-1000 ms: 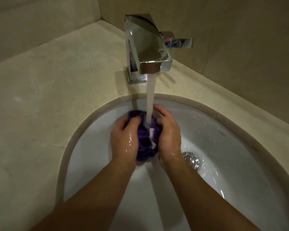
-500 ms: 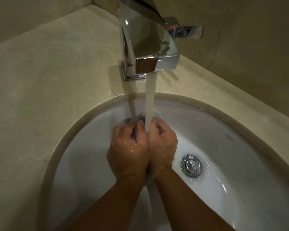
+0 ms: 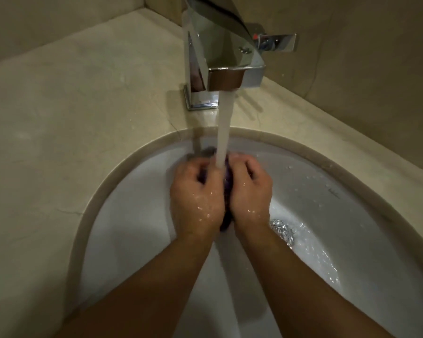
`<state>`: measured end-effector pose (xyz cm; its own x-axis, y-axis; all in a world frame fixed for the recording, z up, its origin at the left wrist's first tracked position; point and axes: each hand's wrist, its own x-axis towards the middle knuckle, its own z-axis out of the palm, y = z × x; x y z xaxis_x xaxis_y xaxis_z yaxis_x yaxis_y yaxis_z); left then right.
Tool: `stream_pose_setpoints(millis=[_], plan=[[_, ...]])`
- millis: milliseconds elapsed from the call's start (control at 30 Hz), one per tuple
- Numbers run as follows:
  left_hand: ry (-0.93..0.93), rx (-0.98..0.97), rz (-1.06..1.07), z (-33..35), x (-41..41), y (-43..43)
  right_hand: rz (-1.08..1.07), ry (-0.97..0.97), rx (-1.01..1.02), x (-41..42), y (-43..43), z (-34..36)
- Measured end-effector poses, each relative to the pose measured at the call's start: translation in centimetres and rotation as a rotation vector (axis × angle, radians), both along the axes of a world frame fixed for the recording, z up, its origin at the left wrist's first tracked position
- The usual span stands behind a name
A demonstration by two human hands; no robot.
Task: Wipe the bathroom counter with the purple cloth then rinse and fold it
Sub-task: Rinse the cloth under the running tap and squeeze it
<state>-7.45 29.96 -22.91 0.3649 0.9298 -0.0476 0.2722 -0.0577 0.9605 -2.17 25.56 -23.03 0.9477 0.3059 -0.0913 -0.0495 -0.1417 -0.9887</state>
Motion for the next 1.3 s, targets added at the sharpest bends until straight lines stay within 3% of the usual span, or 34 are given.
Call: stream_pose_setpoints(millis=[67, 133, 267, 367, 533, 733, 867, 1000, 1100, 1233, 1300], plan=[[-0.167, -0.061, 0.09, 1.8, 0.2, 0.6, 0.023, 0.044, 0.237, 0.1, 0.2, 1.3], [-0.205, -0.152, 0.147, 2.6, 0.0, 0.7, 0.012, 0.138, 0.318, -0.3, 0.3, 1.6], [-0.102, -0.232, 0.148, 2.3, -1.0, -0.2, -0.099, 0.157, 0.043, -1.9, 0.0, -0.6], [-0.16, -0.112, 0.187, 1.2, -0.6, 0.3, -0.096, -0.021, -0.039, -2.1, -0.4, -2.0], [0.106, 0.319, -0.093, -2.8, -1.9, -0.1, 0.099, -0.411, -0.154, -2.4, -1.3, -4.4], [0.143, 0.452, -0.098, -3.9, -1.7, -0.1, 0.078, -0.74, -0.332, -1.6, -1.1, -5.7], [0.23, 0.511, -0.048, -3.5, -1.1, -0.2, 0.12, -0.499, -0.255, -1.1, -1.1, -5.5], [0.318, 0.451, -0.038, -3.1, -0.6, -0.5, 0.172, -0.462, -0.372, -0.1, -1.7, -6.3], [0.315, 0.376, -0.057, -2.8, -0.1, -0.7, 0.087, -0.294, -0.301, 0.2, -1.5, -4.9], [0.337, 0.375, -0.114, -3.3, -0.3, -0.3, 0.11, -0.209, -0.302, 0.1, -1.3, -3.8], [0.231, 0.236, -0.1, -2.7, -0.6, -0.5, 0.086, -0.145, -0.314, 0.0, -1.5, -3.3]])
